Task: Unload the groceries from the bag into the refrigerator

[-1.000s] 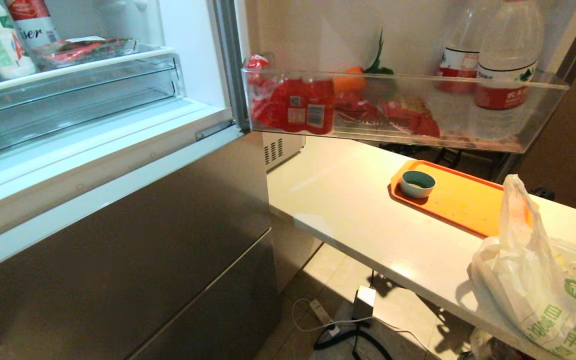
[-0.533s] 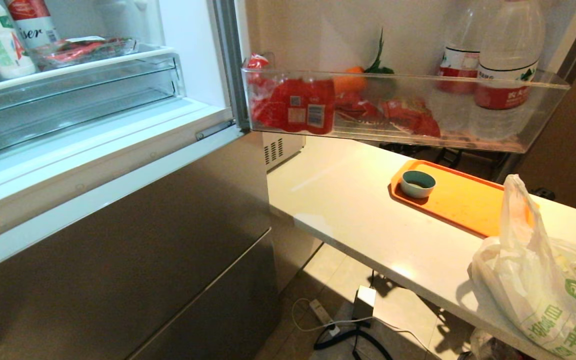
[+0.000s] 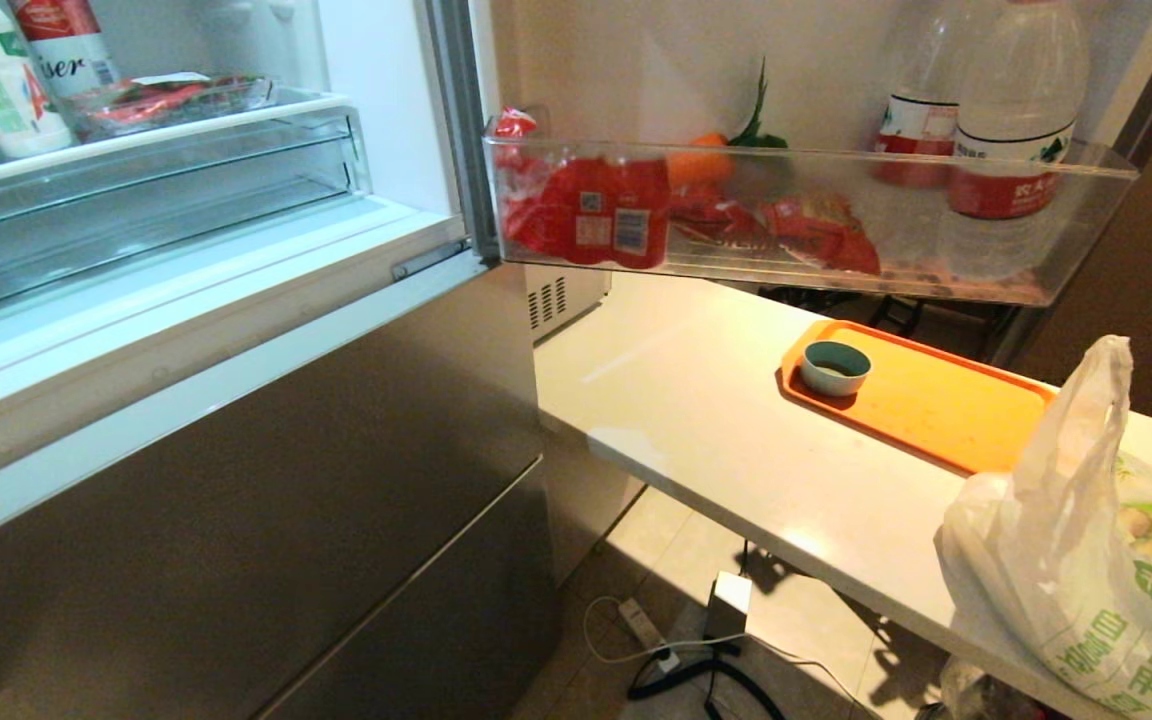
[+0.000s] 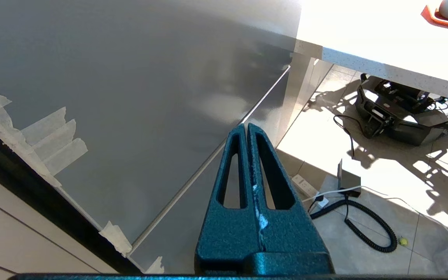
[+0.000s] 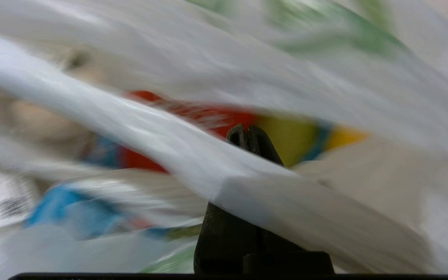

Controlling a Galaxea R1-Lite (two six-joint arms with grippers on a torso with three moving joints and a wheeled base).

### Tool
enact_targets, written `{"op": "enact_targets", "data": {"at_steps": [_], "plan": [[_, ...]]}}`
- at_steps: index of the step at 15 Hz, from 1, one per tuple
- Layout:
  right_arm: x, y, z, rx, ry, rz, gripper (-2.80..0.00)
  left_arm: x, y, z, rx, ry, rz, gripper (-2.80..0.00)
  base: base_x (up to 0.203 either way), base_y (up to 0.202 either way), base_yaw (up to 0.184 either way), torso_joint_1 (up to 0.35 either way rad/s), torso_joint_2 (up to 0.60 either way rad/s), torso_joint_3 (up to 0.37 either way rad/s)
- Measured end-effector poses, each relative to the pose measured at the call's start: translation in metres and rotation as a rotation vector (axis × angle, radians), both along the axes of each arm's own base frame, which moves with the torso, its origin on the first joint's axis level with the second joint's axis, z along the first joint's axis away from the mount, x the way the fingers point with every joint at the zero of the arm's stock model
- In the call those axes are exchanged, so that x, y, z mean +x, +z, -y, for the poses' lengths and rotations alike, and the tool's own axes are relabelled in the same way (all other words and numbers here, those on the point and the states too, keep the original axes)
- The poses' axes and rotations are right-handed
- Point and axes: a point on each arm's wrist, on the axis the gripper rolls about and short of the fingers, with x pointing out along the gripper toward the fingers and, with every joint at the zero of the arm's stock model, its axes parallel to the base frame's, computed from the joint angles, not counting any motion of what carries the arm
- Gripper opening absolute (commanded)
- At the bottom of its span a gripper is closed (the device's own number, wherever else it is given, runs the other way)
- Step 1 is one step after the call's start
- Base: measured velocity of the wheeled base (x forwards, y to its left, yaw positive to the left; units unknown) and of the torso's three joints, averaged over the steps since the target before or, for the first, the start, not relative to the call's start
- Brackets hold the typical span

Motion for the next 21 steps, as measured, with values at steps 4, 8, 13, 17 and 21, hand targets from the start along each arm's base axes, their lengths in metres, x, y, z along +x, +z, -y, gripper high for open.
{"op": "enact_targets", "data": {"at_steps": [4,8,13,17,21], "plan": [[-0.027,-0.003,0.024,0.005,-0.098,0.000,-2.80,0.000,0.000,0.000,0.000,0.000,0.000,-2.80,0.000,0.000,0.000,0.000,0.00,0.000],[-0.052,-0.009,0.045,0.023,-0.161,0.011,-2.80,0.000,0.000,0.000,0.000,0.000,0.000,-2.80,0.000,0.000,0.000,0.000,0.00,0.000],[-0.066,-0.011,0.052,0.042,-0.155,0.032,-2.80,0.000,0.000,0.000,0.000,0.000,0.000,-2.80,0.000,0.000,0.000,0.000,0.00,0.000],[-0.040,0.008,0.021,0.036,-0.002,0.090,-2.80,0.000,0.000,0.000,0.000,0.000,0.000,-2.80,0.000,0.000,0.000,0.000,0.00,0.000],[-0.023,0.029,-0.008,-0.002,0.083,0.121,-2.80,0.000,0.000,0.000,0.000,0.000,0.000,-2.80,0.000,0.000,0.000,0.000,0.00,0.000]]}}
